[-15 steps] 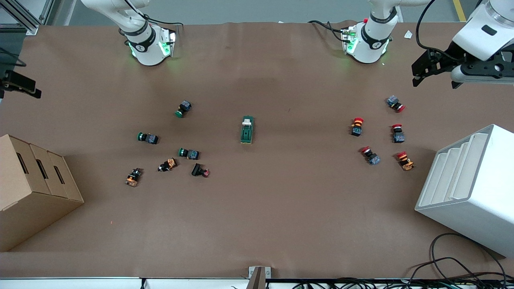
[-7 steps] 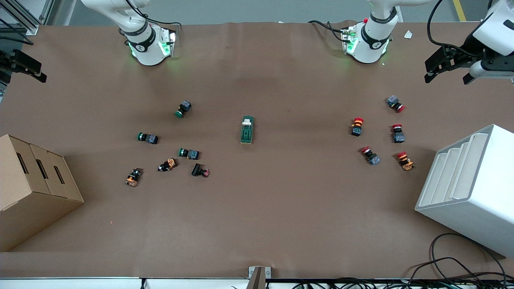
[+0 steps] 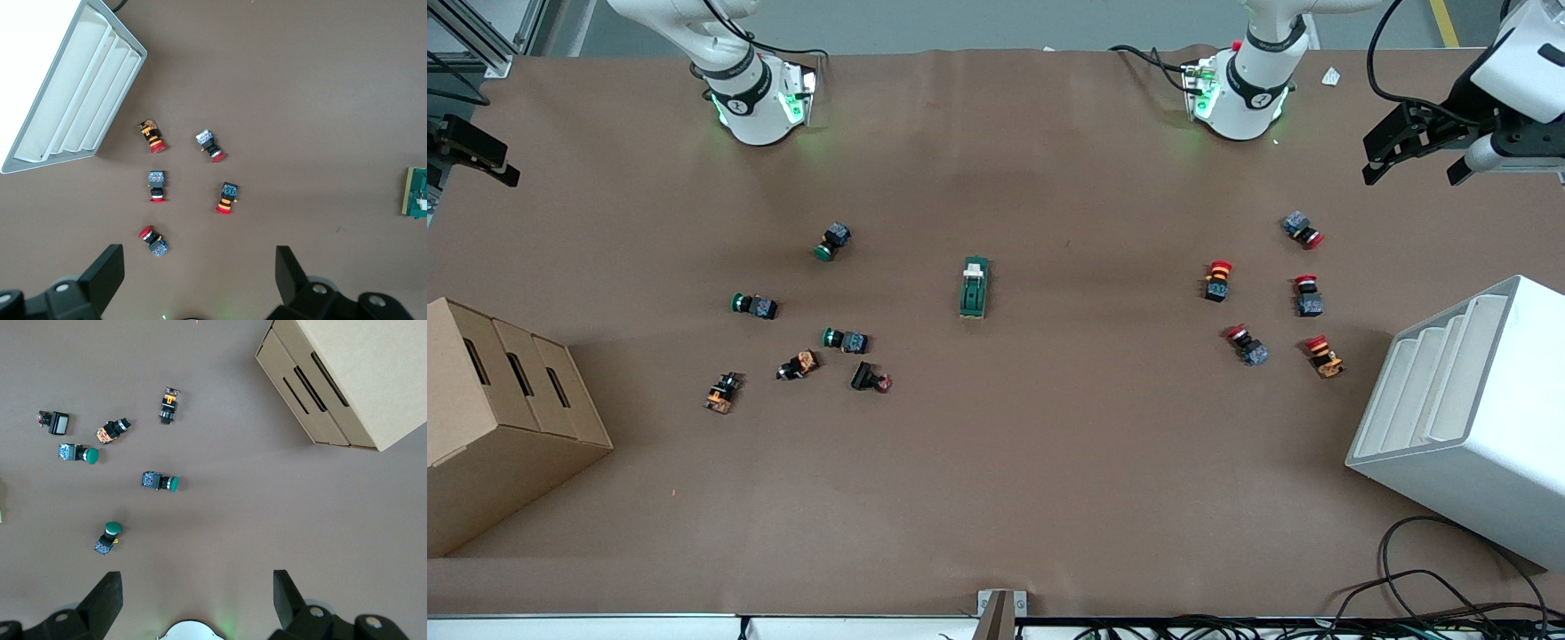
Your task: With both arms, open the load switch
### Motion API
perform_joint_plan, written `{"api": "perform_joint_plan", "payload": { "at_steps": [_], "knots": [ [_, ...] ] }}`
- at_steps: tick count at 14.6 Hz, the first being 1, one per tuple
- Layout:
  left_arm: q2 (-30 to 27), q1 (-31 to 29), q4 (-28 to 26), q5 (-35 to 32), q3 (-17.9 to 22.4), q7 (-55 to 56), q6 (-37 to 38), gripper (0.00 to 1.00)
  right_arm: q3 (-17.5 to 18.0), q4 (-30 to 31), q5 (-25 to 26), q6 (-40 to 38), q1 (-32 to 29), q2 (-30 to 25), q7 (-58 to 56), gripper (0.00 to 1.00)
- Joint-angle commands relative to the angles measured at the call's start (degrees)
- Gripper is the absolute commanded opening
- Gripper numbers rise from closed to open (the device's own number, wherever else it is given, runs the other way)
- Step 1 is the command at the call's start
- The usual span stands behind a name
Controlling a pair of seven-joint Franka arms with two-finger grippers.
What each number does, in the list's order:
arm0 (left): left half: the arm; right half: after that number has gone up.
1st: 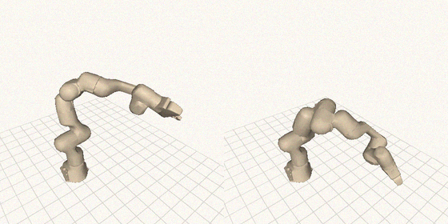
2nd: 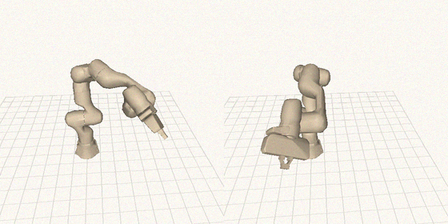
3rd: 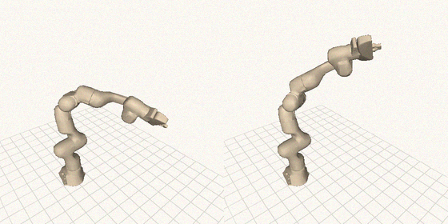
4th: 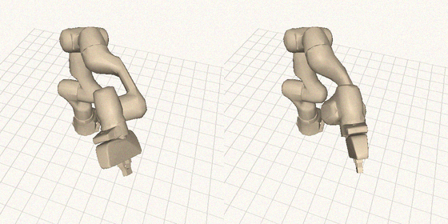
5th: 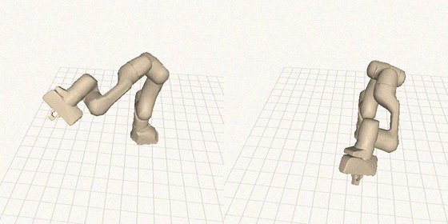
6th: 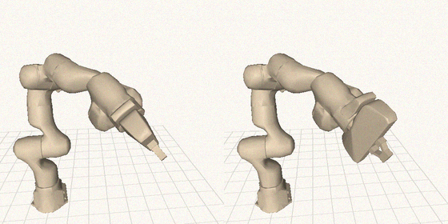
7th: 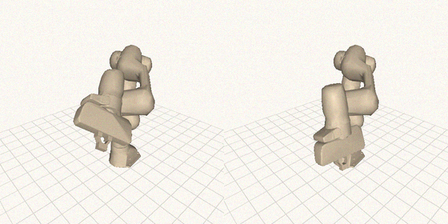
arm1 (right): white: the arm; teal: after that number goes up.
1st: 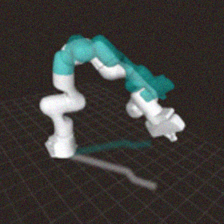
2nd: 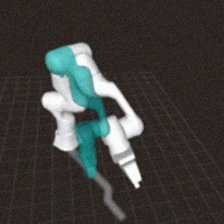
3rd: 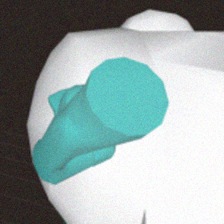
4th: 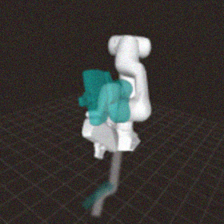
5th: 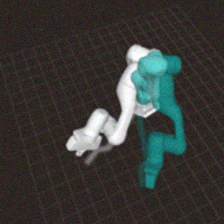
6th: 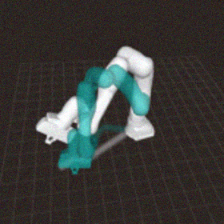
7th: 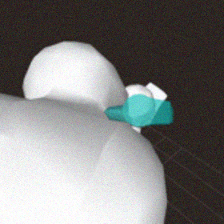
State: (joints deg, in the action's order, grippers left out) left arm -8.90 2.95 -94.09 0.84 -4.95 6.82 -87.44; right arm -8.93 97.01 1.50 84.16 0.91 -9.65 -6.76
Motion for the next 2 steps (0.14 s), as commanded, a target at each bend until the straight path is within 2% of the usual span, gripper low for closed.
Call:
{"api": "perform_joint_plan", "payload": {
  "at_steps": [1, 2],
  "knots": [
    [0.20, -0.23, 1.01, -0.04, -0.32, -0.05, 0.25, 1.00, 1.37, 1.43, 0.52, 0.91, -1.00, -1.16, 0.26, 1.00],
    [0.29, -0.05, 1.01, -0.04, -0.32, -0.05, 0.25, 1.00, 1.29, 1.43, 0.52, 1.09, -1.00, -1.16, 0.25, 1.00]
  ]
}}
